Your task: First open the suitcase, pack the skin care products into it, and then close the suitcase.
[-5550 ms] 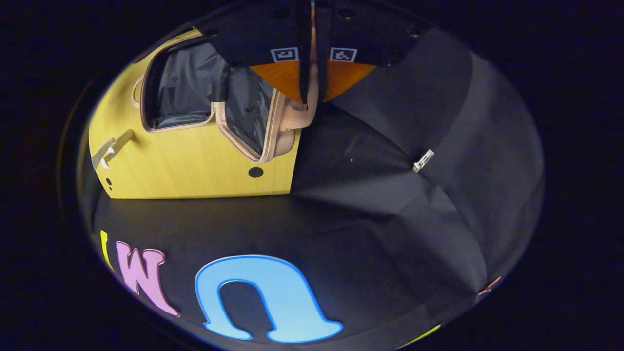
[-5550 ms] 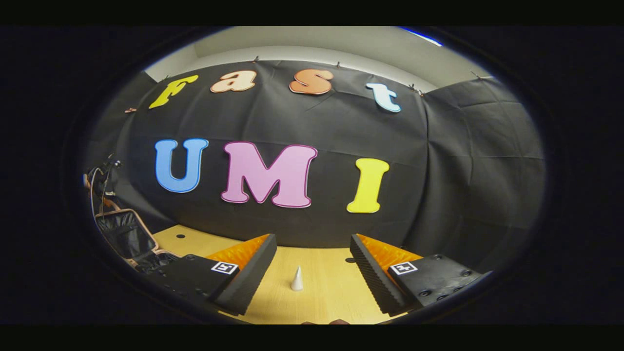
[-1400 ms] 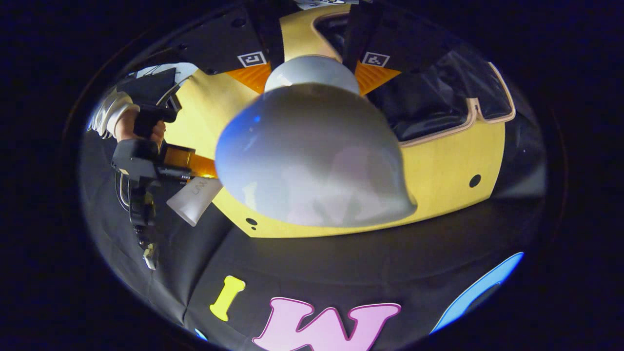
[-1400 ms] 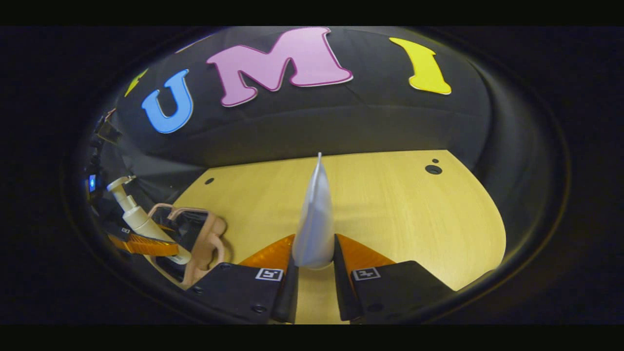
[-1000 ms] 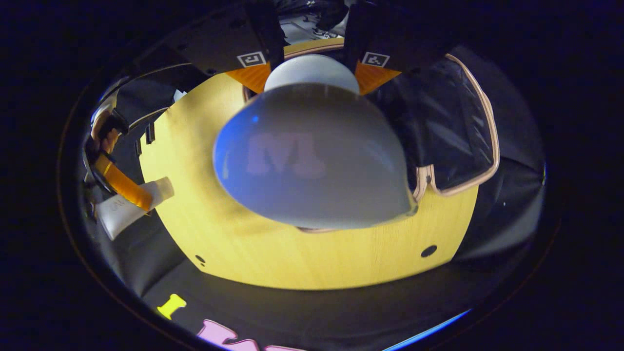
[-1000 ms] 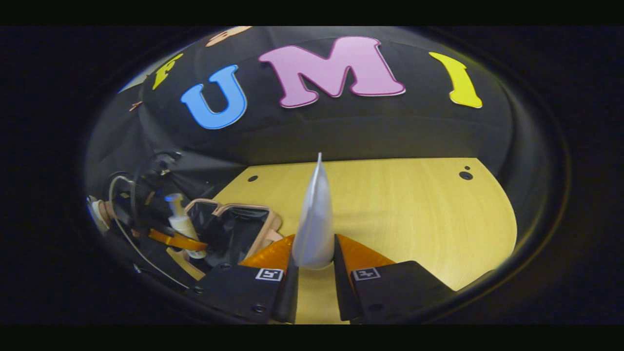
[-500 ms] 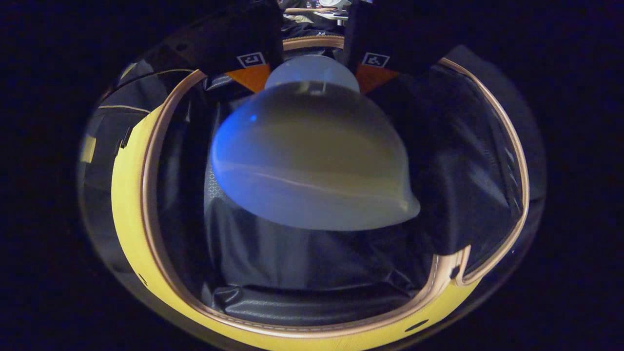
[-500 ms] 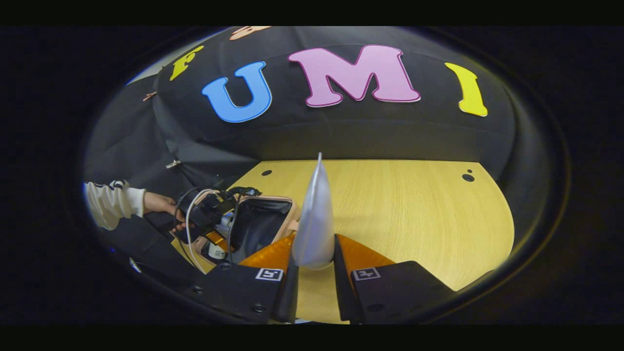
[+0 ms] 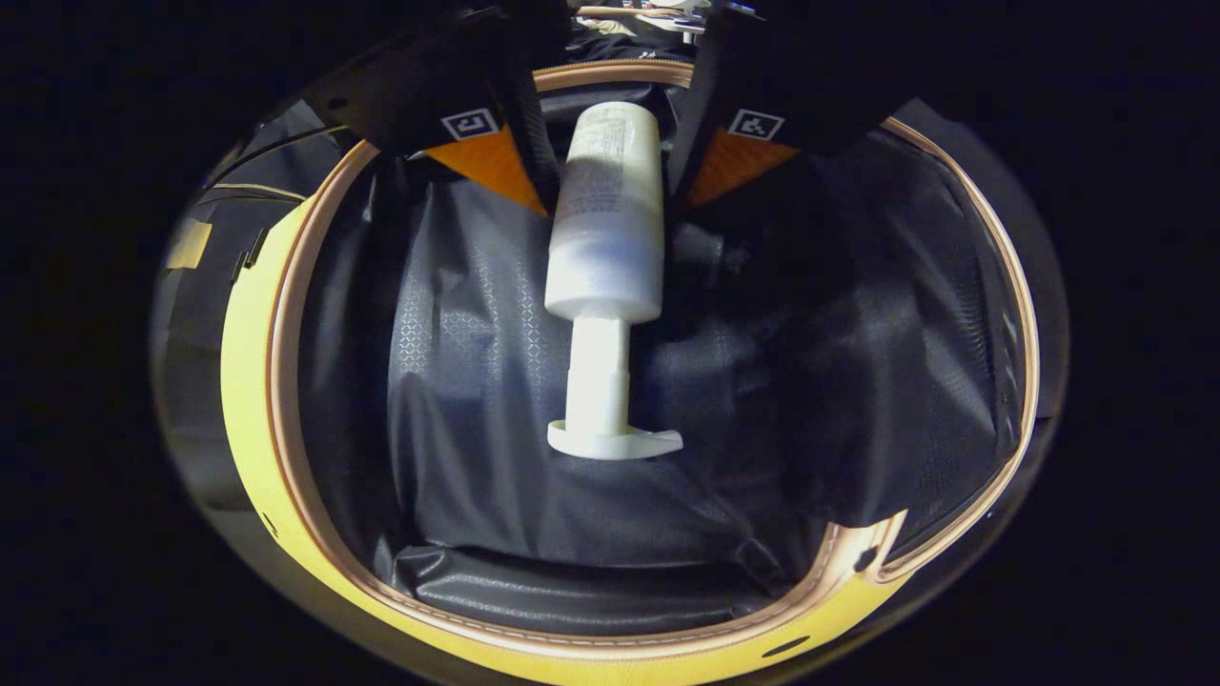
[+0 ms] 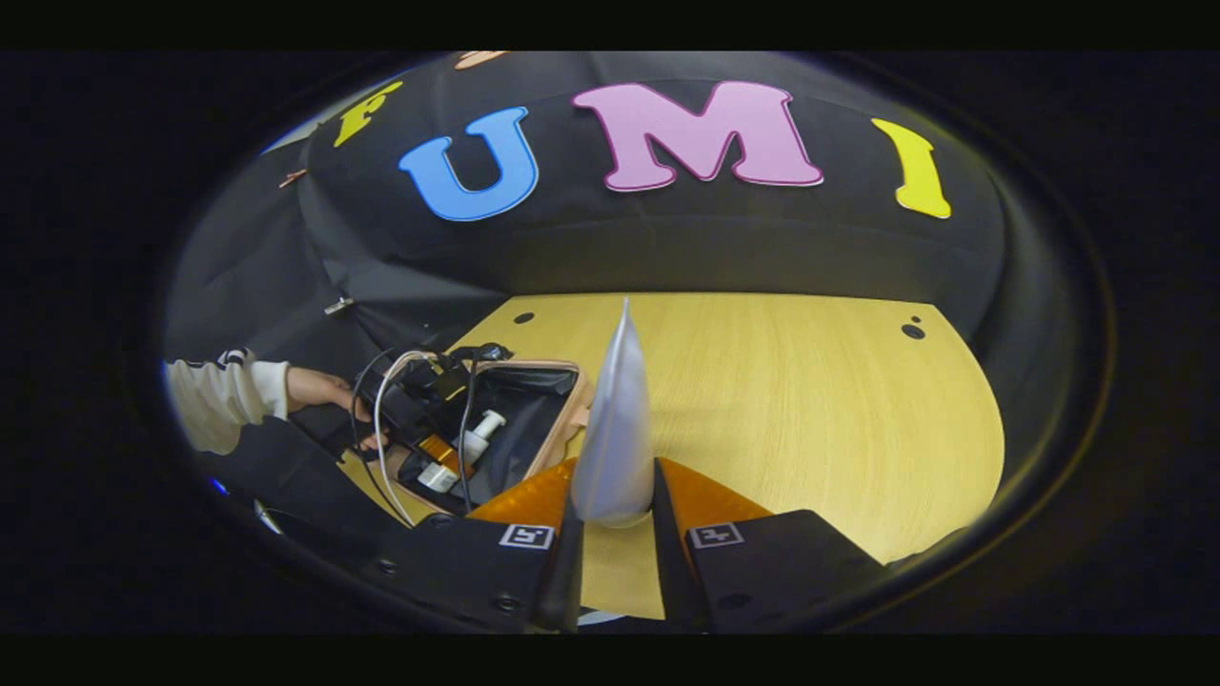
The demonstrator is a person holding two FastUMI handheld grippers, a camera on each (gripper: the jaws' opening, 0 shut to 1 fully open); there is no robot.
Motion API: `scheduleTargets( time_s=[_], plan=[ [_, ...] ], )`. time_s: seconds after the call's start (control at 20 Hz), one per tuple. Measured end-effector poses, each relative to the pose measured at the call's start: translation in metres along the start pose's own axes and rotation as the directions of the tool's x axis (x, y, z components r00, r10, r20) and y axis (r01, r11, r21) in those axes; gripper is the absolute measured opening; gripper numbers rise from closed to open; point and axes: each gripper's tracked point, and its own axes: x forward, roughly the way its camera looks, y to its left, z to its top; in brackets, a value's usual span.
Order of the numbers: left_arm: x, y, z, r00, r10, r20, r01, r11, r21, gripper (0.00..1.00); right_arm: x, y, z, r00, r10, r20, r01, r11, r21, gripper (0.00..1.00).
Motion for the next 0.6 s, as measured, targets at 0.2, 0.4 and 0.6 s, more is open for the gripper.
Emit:
scheduleTargets(
  time_s=[0.2,0.4,0.6],
  plan=[
    [-0.033,0.002,-0.002,0.991,-0.001,0.135,-0.009,0.997,0.074,0.79,0.011,0.026,0.000,0.998,0.059,-0.038,-0.060,0.998,-0.015,0.36],
    [-0.082,0.005,-0.007,0.940,-0.058,0.337,0.000,0.986,0.170,0.85,0.031,0.059,-0.002,0.986,0.137,-0.100,-0.137,0.991,0.001,0.36],
    [-0.131,0.024,-0.024,0.846,-0.132,0.517,0.091,0.991,0.103,0.86,0.066,0.100,-0.012,0.952,0.231,-0.202,-0.222,0.973,0.066,0.36]
  ],
)
